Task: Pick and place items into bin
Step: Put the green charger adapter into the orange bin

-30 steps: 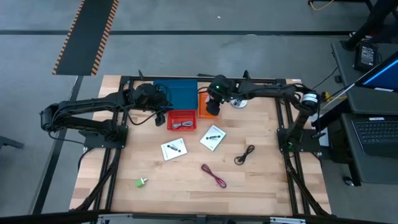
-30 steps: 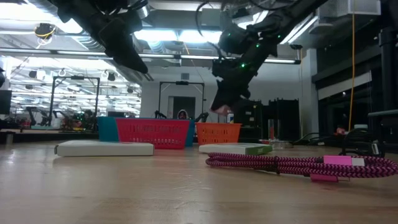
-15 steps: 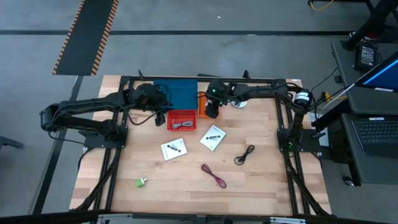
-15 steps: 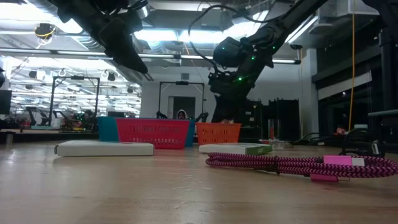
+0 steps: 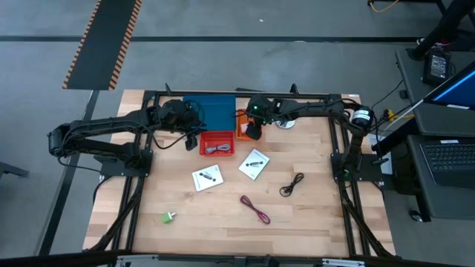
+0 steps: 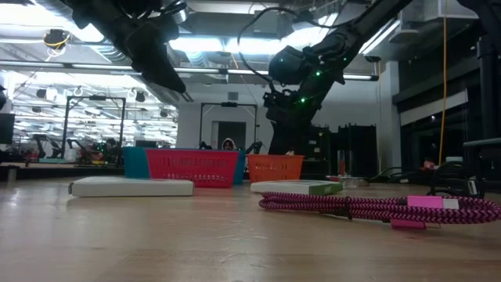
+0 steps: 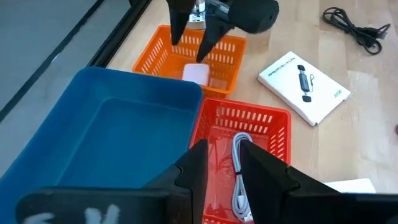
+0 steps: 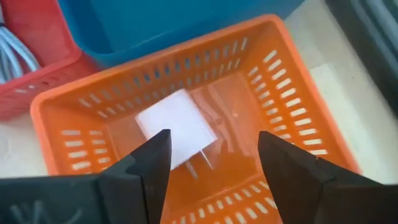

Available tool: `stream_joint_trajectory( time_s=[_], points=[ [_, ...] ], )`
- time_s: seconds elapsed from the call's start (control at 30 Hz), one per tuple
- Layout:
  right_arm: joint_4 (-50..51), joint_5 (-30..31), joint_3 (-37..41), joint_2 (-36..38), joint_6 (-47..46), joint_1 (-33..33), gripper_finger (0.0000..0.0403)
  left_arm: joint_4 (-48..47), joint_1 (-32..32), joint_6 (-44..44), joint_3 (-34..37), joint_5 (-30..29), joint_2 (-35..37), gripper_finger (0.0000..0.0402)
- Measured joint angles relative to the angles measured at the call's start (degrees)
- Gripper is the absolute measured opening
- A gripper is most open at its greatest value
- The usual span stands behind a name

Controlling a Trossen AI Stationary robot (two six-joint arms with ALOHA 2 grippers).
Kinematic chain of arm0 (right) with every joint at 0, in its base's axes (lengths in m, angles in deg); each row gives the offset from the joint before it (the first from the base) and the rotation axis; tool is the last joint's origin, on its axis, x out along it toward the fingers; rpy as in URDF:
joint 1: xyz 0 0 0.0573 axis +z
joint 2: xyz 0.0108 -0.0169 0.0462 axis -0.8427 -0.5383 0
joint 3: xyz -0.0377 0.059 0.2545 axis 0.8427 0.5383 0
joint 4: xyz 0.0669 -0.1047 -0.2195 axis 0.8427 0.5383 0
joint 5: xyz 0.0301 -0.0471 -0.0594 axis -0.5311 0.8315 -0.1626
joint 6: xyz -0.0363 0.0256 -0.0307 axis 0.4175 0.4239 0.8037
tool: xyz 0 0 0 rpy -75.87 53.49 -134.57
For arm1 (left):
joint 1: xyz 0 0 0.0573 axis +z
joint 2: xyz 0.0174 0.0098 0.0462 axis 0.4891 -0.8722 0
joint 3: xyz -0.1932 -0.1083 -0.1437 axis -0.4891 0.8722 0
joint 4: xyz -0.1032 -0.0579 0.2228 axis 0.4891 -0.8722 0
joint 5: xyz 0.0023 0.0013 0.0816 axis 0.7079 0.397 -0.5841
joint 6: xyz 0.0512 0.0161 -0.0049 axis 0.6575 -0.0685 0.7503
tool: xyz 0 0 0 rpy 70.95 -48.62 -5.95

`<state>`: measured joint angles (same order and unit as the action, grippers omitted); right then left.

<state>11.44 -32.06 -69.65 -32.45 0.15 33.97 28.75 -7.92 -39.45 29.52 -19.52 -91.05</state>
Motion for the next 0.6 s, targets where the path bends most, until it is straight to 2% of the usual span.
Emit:
stream_joint_trajectory(
  time_s=[0.13, 0.27, 0.47, 0.6],
  points=[
    [-0.32, 0.06, 0.02, 3.8, 1.05, 0.51, 0.0191, -0.02, -0.33, -0.36, 0.0, 2.73, 0.0, 0.0088],
    [0.13, 0.17, 0.02, 8.32, 2.99, 3.06, 0.0141, -1.91, -4.0, 0.66, -0.06, 3.19, 0.13, 0.008],
    [-0.87, 0.13, 0.18, 13.27, 4.79, 8.99, 0.0049, -8.03, -13.61, -5.53, -2.48, -0.65, 0.13, 0.004],
    [-10.99, -0.02, 5.07, 14.89, 5.13, 13.48, 0.0006, -13.17, -22.03, -12.09, -5.41, -2.94, 0.07, 0.0008]
  ],
)
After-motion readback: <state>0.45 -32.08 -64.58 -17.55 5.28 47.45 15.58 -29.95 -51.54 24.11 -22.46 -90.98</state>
